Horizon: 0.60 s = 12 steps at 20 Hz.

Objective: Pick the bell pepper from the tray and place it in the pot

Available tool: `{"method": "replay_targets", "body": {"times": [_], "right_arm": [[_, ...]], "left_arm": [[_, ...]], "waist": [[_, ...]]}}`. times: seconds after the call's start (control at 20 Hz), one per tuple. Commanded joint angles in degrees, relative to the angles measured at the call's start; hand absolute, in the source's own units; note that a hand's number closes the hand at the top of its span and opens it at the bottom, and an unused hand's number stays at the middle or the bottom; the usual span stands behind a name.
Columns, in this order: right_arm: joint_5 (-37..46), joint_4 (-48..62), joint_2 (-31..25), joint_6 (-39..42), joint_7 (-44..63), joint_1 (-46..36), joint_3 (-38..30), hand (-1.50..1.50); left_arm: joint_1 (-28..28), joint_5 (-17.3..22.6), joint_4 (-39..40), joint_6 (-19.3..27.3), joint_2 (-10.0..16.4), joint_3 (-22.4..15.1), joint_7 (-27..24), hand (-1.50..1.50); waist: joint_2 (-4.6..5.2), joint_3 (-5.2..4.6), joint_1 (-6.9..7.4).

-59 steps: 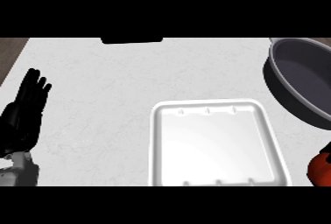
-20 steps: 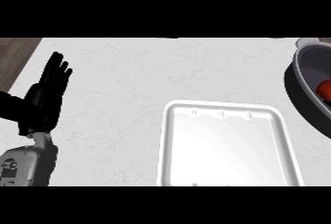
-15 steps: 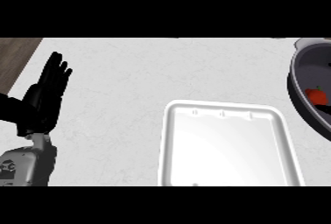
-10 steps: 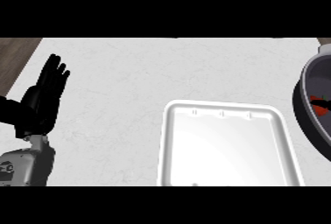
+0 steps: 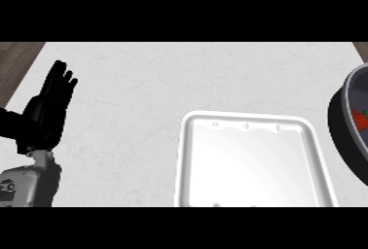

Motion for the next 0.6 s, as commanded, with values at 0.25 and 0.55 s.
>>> {"method": "replay_targets", "body": {"times": [0.25,0.55], "right_arm": [[-3.0,1.9,-9.6,12.2,-1.7,4.4,-2.7,-1.50],[-3.5,1.4,-11.0,14.7,-2.4,7.7,-2.5,-1.50]], "left_arm": [[1.0,0.5,-0.5,-1.1,0.3,-0.1,0.2,0.00],[0.3,-0.7,-0.4,0.6,-0.3,-0.2,0.4,0.00]], "waist": [[0.13,0.22,0.09],[0.23,0.40,-0.17]]}}
